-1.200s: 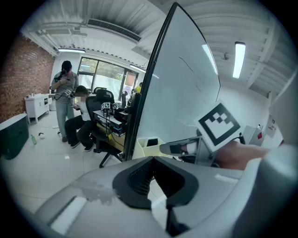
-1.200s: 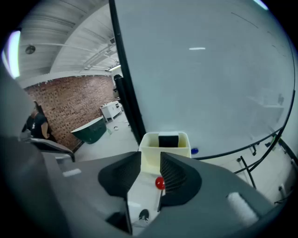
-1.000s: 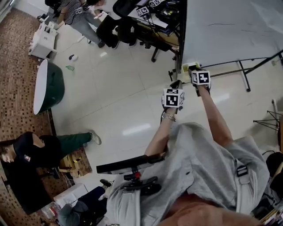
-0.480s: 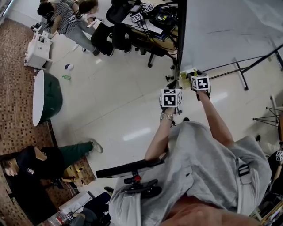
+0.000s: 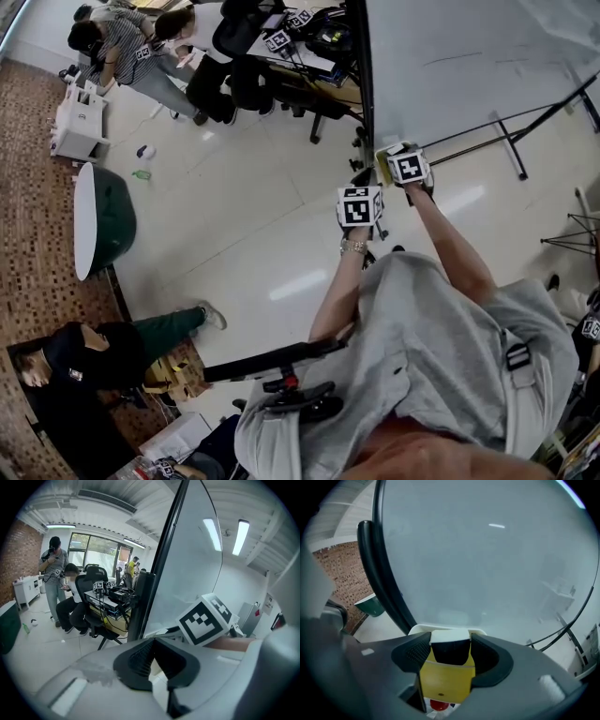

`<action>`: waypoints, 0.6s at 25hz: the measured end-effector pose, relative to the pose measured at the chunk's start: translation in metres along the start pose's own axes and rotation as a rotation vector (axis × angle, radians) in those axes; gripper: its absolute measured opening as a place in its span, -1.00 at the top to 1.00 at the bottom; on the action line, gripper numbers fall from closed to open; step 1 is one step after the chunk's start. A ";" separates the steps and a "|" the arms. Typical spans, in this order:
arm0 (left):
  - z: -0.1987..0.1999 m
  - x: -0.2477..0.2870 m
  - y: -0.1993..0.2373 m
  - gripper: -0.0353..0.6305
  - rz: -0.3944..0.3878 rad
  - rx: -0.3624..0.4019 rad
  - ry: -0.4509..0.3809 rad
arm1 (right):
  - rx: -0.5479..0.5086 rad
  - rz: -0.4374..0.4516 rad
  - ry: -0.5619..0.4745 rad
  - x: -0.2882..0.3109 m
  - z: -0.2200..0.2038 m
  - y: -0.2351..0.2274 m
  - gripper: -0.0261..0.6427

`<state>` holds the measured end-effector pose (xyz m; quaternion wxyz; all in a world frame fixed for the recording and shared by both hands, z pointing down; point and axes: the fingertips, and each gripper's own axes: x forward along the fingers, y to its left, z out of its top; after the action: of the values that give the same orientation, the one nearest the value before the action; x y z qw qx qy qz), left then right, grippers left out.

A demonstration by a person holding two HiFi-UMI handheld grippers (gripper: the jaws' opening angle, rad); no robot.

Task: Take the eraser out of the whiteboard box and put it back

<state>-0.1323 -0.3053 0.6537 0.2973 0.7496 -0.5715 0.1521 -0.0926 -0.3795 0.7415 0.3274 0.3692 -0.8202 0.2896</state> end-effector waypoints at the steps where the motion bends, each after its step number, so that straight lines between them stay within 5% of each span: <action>1: -0.001 0.001 -0.001 0.88 -0.001 0.003 0.002 | -0.019 -0.022 -0.010 -0.005 0.002 -0.008 0.11; 3: -0.004 0.000 -0.003 0.88 -0.005 0.002 0.008 | -0.032 -0.058 -0.067 -0.026 0.014 -0.026 0.11; 8: -0.003 0.004 -0.001 0.88 -0.007 -0.005 0.010 | -0.004 0.046 -0.217 -0.105 0.046 -0.016 0.11; 15: 0.005 0.015 -0.015 0.88 -0.039 0.006 0.001 | -0.022 0.036 -0.195 -0.126 0.028 -0.021 0.11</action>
<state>-0.1141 -0.3170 0.6540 0.2983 0.7614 -0.5561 0.1486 -0.0201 -0.3592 0.6340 0.2447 0.3773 -0.8578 0.2489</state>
